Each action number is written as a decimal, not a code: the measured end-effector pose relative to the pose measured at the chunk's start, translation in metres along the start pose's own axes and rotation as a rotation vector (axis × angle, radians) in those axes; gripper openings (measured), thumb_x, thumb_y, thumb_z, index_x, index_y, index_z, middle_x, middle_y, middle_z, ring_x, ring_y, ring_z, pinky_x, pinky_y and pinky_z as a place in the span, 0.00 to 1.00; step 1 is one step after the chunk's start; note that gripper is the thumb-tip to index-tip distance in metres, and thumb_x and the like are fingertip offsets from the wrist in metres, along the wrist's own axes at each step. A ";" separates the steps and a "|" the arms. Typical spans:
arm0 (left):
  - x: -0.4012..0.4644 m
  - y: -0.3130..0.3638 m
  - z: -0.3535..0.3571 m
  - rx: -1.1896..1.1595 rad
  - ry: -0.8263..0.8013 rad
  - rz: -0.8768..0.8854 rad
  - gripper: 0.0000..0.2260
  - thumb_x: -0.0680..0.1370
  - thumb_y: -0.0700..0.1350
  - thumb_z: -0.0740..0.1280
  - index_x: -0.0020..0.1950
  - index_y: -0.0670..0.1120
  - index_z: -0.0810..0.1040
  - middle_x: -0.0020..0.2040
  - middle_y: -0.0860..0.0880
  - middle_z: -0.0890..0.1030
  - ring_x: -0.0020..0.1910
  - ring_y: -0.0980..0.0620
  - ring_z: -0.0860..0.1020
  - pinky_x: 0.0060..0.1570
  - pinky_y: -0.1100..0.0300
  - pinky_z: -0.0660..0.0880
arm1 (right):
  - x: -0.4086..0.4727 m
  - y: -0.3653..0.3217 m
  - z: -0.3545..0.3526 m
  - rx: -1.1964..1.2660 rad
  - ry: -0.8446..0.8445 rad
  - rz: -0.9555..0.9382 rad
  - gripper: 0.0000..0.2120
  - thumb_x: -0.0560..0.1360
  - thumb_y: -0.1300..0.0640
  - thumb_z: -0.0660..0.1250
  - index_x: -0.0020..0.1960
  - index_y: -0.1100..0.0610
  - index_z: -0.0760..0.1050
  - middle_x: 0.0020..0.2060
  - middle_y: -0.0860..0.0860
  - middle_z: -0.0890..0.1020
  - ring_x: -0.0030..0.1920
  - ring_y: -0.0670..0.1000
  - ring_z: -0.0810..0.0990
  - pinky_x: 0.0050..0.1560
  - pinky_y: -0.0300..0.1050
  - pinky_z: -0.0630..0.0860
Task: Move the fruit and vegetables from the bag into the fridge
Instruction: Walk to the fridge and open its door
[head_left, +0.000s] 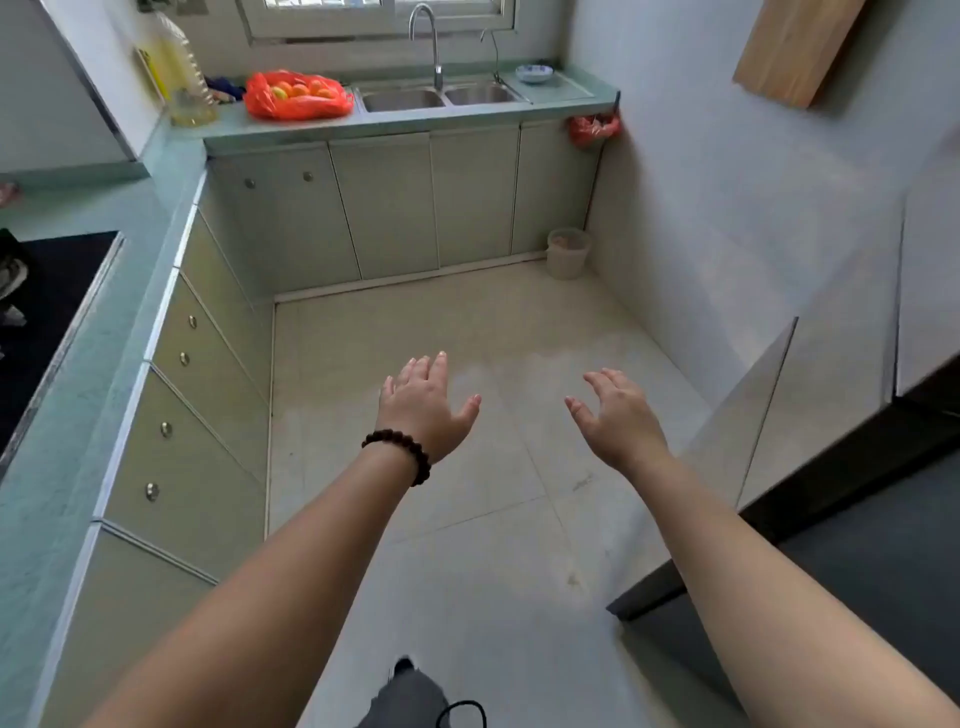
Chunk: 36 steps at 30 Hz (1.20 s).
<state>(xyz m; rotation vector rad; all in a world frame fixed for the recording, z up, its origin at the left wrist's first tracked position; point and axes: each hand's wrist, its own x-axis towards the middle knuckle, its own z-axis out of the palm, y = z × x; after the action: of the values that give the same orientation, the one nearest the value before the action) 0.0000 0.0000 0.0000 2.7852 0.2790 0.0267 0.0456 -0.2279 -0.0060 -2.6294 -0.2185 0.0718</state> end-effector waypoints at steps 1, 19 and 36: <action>0.005 -0.002 0.001 0.008 0.001 -0.007 0.33 0.77 0.62 0.55 0.77 0.46 0.51 0.77 0.46 0.57 0.76 0.49 0.52 0.74 0.48 0.49 | 0.006 0.000 0.004 -0.006 0.003 0.004 0.26 0.77 0.46 0.59 0.70 0.58 0.64 0.72 0.58 0.63 0.74 0.55 0.57 0.72 0.48 0.55; 0.279 -0.091 0.019 0.013 -0.149 0.054 0.32 0.77 0.61 0.55 0.76 0.46 0.52 0.76 0.46 0.57 0.76 0.49 0.52 0.74 0.48 0.49 | 0.251 -0.038 0.075 -0.025 -0.019 0.173 0.23 0.77 0.49 0.60 0.69 0.59 0.66 0.71 0.58 0.66 0.72 0.55 0.60 0.71 0.50 0.58; 0.495 -0.034 0.040 -0.007 -0.248 0.300 0.32 0.77 0.61 0.55 0.76 0.47 0.53 0.76 0.46 0.58 0.76 0.49 0.53 0.74 0.48 0.49 | 0.398 -0.014 0.062 -0.008 0.137 0.406 0.21 0.78 0.51 0.60 0.68 0.58 0.66 0.70 0.55 0.66 0.72 0.54 0.60 0.68 0.48 0.61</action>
<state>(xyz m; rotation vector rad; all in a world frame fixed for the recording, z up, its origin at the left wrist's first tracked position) 0.4808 0.1151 -0.0566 2.7589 -0.2003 -0.2422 0.4308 -0.1197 -0.0585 -2.6336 0.3638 0.0278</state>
